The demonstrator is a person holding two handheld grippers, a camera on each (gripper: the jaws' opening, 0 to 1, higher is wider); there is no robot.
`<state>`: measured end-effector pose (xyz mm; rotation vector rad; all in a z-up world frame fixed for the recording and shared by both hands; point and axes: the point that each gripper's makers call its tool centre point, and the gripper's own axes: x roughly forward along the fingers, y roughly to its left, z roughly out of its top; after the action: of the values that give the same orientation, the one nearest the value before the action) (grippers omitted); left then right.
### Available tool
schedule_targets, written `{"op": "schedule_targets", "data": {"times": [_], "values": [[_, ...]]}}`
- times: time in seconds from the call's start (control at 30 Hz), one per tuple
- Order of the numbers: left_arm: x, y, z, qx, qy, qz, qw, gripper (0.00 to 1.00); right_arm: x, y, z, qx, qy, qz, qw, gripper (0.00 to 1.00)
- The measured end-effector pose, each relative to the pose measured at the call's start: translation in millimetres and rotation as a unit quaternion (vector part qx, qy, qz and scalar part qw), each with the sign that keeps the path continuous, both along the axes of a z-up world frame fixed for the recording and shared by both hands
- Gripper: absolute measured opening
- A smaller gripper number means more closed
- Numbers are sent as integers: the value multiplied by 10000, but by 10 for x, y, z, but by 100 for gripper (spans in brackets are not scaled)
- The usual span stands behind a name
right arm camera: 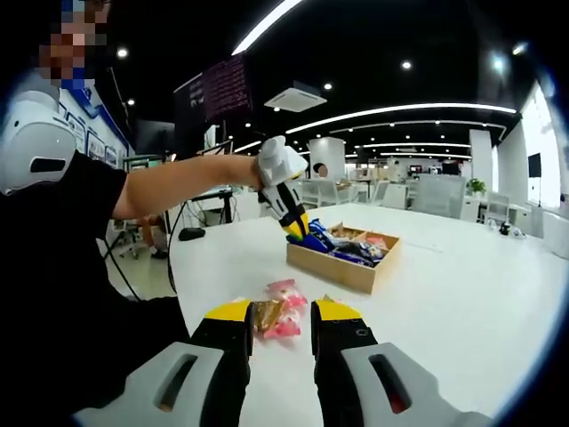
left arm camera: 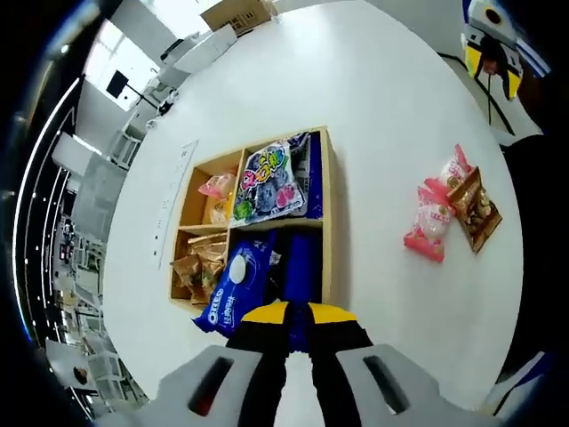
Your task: Pick up the scattered marshmallows, QQ candies, Oreo cookies, and mixed nuts on the table and sort them into separate containers
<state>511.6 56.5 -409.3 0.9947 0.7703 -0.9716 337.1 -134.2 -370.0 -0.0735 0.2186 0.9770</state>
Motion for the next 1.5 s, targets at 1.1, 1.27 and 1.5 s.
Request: {"op": "schedule_targets", "data": {"times": [1.1, 1.27, 1.5], "values": [[-329, 147, 345, -1984, 68, 420, 9792, 31, -57, 155, 228, -153, -634, 423, 9970, 28], [-376, 153, 321, -2058, 159, 416, 9776, 30, -117, 198, 205, -99, -571, 621, 9964, 29], [-382, 194, 258, -2182, 257, 521, 9742, 30, -115, 126, 370, 507, -457, 584, 9960, 24]]}}
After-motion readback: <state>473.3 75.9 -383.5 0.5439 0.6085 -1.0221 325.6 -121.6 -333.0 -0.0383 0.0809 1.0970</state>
